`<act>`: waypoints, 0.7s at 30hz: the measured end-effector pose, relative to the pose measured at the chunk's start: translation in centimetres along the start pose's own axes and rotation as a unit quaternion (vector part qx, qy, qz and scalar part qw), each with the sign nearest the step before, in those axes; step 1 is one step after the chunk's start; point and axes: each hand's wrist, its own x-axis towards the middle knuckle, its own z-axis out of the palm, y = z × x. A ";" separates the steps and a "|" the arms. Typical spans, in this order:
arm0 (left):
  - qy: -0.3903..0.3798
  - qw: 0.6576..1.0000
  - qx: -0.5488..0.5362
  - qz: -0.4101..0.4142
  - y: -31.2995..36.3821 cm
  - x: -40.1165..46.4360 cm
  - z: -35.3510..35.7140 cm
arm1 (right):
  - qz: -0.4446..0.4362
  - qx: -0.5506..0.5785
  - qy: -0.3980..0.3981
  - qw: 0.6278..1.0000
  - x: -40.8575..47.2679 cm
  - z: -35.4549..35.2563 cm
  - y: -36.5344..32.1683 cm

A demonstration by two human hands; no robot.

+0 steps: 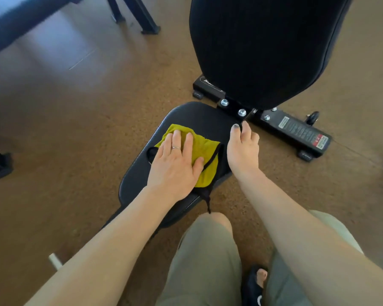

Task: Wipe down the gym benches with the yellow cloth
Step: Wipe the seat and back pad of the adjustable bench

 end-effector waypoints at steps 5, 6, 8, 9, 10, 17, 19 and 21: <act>0.019 1.000 -0.008 0.021 0.6 2.3 -0.1 | 0.067 0.047 -0.040 0.996 0.3 -0.3 0.0; 0.017 1.000 -0.010 0.022 0.8 2.1 -0.2 | 0.073 0.044 -0.038 0.996 0.3 -0.3 -0.2; 0.008 0.999 -0.011 0.038 0.9 0.5 -0.3 | 0.068 0.023 -0.029 0.997 0.0 -0.1 -0.5; 0.002 0.999 -0.012 0.051 0.7 -0.6 -0.2 | 0.058 0.010 -0.026 0.998 -0.3 -0.1 -0.6; -0.001 0.998 -0.009 0.065 0.5 -1.8 -0.1 | 0.042 0.000 -0.024 0.999 -0.6 -0.1 -0.5; -0.014 0.997 0.011 0.078 0.5 -1.7 -0.1 | 0.091 0.073 -0.041 0.992 -0.7 -0.8 -1.0; -0.005 0.996 0.001 0.091 1.0 0.3 -0.1 | 0.093 0.097 -0.038 0.990 -0.9 -0.9 -1.4; 0.002 0.995 -0.020 0.098 1.6 2.8 -0.2 | 0.096 0.115 -0.024 0.988 -0.7 -0.8 -1.3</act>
